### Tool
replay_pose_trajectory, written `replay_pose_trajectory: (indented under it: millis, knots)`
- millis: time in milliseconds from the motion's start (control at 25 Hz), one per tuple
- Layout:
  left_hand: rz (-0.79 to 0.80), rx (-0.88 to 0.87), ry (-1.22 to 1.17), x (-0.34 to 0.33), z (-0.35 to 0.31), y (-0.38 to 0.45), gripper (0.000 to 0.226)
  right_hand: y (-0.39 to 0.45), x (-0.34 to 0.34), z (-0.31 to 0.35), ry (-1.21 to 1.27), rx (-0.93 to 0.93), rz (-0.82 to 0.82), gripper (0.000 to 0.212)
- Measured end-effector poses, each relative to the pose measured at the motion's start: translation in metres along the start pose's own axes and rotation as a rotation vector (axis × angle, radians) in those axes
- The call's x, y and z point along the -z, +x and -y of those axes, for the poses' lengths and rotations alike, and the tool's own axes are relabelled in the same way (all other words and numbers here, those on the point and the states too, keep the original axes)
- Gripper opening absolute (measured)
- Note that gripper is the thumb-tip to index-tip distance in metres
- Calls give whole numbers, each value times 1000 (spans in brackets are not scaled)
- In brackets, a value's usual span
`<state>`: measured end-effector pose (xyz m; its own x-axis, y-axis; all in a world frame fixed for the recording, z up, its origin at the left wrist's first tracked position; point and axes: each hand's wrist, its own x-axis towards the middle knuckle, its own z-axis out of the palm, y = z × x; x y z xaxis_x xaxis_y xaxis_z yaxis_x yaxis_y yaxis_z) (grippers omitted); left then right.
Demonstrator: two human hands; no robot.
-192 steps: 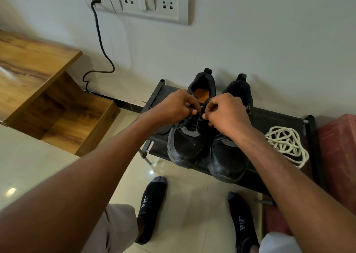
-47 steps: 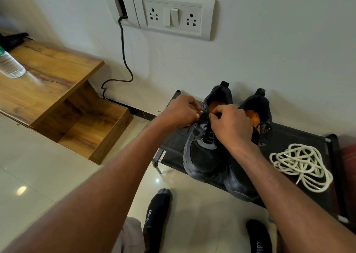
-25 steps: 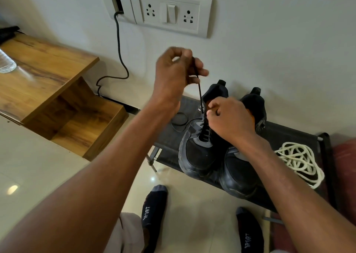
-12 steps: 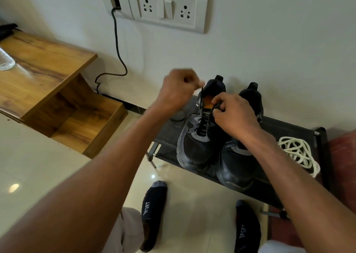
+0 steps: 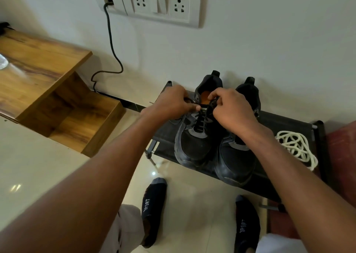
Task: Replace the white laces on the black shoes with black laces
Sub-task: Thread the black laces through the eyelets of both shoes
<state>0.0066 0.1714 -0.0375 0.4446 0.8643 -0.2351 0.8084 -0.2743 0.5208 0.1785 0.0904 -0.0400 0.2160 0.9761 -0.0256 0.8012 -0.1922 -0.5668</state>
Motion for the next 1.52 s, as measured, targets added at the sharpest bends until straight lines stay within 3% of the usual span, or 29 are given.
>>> replay_pose_trajectory:
  millis: [120, 240, 360, 560, 720, 800, 960, 1080, 1200, 1320, 1440, 1520]
  knots:
    - [-47, -23, -88, 5, -1, 0, 29, 0, -1, 0, -6, 6, 9, 45]
    - [-261, -86, -462, 16, -14, -3, 17, 0, 0, -3, -7, 16, 7, 46]
    - [-321, -111, -747, 27, -20, -3, 22, 0, -1, -5, -7, 21, 6, 43]
    - [-478, -20, -654, 30, -5, 2, 25, -6, -1, 15, -3, 148, -170, 18]
    - [-653, 3, -496, 34, 0, 1, 17, -12, -17, 23, -79, 231, 50, 24]
    - [-616, 8, -399, 32, 1, 0, 16, -14, -26, 24, -169, 228, 90, 25]
    - [-445, 62, -245, 23, 9, 2, 18, -13, -24, 30, -272, 158, -27, 38]
    - [-325, 127, -152, 19, 8, 1, 17, -19, -19, 33, -237, 147, -62, 15]
    - [-285, 131, -103, 16, 0, -3, 14, -22, -23, 31, -223, 182, -13, 16]
    - [-278, 18, -224, 15, -8, -2, 12, -14, -19, 32, 0, 80, 69, 18]
    - [-228, -85, -438, 14, -20, -5, 14, -10, 3, 37, 561, -243, 199, 9]
    - [-195, -123, -606, 15, -31, -9, 19, -11, 19, 38, 887, -336, 249, 6]
